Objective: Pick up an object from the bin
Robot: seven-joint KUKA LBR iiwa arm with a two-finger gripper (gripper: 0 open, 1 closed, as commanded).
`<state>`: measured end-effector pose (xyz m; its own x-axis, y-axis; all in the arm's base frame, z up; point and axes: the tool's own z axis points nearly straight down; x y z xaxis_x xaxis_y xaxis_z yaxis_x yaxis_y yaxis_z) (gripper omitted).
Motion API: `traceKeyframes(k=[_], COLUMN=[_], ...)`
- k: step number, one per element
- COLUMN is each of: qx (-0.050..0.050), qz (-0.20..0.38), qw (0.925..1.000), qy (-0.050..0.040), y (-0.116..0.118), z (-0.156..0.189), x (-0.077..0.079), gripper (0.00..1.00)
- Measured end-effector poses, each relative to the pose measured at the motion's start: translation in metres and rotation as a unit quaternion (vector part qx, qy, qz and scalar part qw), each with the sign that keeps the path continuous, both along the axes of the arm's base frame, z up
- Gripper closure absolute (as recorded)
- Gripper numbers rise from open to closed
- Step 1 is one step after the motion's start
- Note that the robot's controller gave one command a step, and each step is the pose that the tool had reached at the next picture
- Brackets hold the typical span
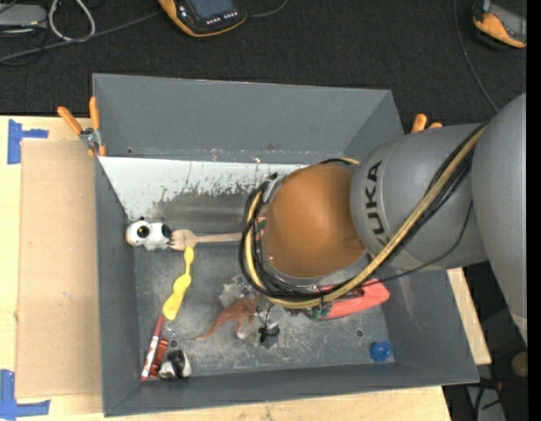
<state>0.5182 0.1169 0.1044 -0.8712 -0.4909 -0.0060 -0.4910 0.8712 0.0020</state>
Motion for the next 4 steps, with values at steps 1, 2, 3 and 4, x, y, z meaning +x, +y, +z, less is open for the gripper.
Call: traceKeyframes(k=[1, 2, 3, 4], qx=[0.0, 0.001, 0.001, 0.001], qz=[-0.001, -0.001, -0.002, -0.003], qw=[1.0, 1.0, 1.0, 1.0], qy=[-0.0003, -0.001, -0.0001, 0.0008], y=[0.001, 0.001, 0.001, 0.002], z=[0.026, 0.039, 0.042, 0.05], x=[0.0, 0.0, 0.0, -0.001], gripper=[1.0, 1.0, 1.0, 1.0])
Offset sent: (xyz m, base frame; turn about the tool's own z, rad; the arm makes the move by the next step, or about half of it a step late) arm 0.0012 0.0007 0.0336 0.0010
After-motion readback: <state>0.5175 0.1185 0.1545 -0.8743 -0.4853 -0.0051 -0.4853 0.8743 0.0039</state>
